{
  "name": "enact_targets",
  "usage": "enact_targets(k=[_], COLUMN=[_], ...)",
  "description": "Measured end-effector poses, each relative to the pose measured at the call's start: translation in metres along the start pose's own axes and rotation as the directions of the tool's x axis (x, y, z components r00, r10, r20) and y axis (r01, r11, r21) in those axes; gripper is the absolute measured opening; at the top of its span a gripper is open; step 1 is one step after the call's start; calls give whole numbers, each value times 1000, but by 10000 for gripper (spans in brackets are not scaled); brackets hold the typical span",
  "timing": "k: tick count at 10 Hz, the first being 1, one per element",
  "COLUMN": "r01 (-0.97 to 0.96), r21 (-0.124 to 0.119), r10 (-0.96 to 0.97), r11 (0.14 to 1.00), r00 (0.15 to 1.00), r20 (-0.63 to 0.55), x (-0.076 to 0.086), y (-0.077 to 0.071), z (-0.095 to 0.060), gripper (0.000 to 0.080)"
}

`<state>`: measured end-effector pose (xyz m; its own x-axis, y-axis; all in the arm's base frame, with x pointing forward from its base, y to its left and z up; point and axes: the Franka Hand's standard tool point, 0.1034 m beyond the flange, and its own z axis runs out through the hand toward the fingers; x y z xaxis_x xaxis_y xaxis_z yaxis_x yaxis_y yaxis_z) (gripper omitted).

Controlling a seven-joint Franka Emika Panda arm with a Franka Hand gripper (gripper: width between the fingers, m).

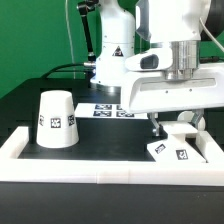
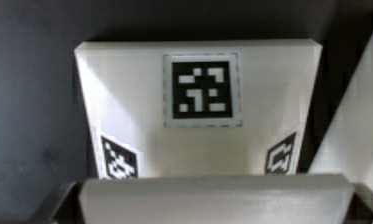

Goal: Assemble lamp

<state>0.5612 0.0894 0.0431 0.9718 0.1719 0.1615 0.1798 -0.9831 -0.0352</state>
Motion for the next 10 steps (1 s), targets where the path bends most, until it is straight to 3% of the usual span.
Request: enact_targets(k=[5, 10], r01=[-200, -221], r21=[10, 6], r10=[200, 220], r11=[980, 975], r00=[980, 975], r20=[-24, 22], x=[43, 44], y=[-5, -10], z=[7, 10], gripper=[534, 521])
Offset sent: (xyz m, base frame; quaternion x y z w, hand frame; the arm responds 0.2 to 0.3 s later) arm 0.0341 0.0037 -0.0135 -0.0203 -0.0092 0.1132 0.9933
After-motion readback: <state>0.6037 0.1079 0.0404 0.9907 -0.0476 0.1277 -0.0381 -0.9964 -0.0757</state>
